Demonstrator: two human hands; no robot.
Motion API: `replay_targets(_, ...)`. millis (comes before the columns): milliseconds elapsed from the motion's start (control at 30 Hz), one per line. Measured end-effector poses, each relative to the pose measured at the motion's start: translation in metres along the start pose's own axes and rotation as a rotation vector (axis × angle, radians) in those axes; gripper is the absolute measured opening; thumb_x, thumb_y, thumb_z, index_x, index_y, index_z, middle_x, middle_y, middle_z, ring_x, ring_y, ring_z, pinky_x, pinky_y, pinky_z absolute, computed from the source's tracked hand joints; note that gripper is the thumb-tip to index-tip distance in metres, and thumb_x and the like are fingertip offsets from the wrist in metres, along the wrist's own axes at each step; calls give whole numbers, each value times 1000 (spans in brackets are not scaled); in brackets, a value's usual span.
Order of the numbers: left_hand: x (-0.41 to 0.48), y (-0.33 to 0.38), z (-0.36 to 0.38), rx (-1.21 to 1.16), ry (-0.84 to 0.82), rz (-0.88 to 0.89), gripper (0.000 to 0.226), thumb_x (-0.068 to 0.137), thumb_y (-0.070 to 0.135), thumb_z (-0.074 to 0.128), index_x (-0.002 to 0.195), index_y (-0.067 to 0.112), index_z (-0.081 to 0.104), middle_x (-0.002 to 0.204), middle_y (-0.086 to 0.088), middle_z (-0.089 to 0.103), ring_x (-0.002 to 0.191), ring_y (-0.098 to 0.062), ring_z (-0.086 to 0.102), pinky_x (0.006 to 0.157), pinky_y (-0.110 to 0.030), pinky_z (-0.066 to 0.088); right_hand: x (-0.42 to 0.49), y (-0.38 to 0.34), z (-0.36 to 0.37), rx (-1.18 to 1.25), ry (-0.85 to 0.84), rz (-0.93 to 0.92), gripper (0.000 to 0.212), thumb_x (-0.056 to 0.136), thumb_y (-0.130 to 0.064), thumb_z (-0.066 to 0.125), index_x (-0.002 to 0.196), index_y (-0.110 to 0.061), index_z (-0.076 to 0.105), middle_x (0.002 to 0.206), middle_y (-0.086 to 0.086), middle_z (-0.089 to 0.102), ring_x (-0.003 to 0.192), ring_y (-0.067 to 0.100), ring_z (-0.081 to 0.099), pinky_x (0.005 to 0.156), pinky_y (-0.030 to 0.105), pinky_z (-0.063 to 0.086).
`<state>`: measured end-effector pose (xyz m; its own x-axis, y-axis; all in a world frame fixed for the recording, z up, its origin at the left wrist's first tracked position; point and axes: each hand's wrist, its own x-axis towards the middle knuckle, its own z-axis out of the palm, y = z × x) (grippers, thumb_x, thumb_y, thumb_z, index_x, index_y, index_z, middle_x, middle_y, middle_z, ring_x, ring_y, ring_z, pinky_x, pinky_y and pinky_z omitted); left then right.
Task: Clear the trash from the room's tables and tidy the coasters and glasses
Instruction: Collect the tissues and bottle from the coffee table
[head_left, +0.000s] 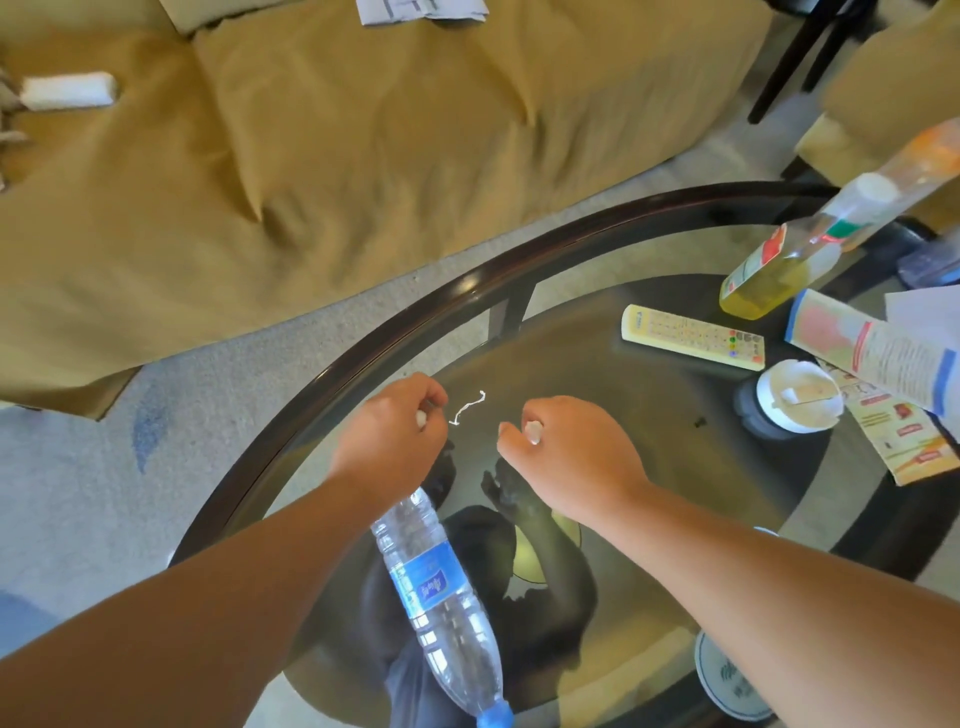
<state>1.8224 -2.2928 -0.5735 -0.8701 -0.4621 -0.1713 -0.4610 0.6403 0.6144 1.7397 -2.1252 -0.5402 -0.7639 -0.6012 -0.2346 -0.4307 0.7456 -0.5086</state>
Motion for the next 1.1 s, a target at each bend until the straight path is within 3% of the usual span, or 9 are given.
replay_targets(133, 22, -5, 23, 73, -48, -26, 9, 90, 25, 50, 98, 28, 54, 90, 6, 62, 66, -10, 60, 61, -28, 52, 1, 11, 1, -40, 18, 6, 44, 90, -33, 44, 55, -13, 28, 48, 4, 29, 48, 19, 29, 45, 32, 19)
replay_targets(433, 46, -9, 70, 332, -200, -149, 27, 90, 21, 51, 117, 17, 49, 113, -6, 47, 78, -23, 55, 67, -32, 43, -4, 29, 12, 41, 46, 27, 41, 90, -32, 46, 57, -14, 29, 52, 3, 30, 51, 19, 31, 46, 33, 19)
replay_targets(667, 53, -5, 75, 490, -239, -210, 30, 93, 21, 51, 118, 5, 49, 120, -16, 45, 89, -33, 62, 76, -40, 53, -2, 29, 17, 74, 64, 20, 40, 88, -33, 47, 57, -15, 28, 53, 2, 33, 52, 17, 32, 45, 32, 18)
replay_targets(933, 59, -6, 82, 555, -256, -222, 29, 92, 19, 50, 116, 4, 52, 128, -18, 42, 73, -28, 53, 65, -36, 47, -6, 30, 23, 141, 99, 5, 37, 87, -31, 47, 59, -12, 32, 55, 4, 39, 58, 23, 41, 50, 35, 30)
replay_targets(1100, 58, -10, 81, 508, -235, -203, 24, 88, 19, 51, 106, 4, 54, 111, -13, 46, 64, -24, 51, 63, -36, 47, -16, 31, 31, 157, 108, -11, 38, 87, -29, 49, 59, -12, 32, 56, 6, 39, 61, 26, 43, 53, 39, 34)
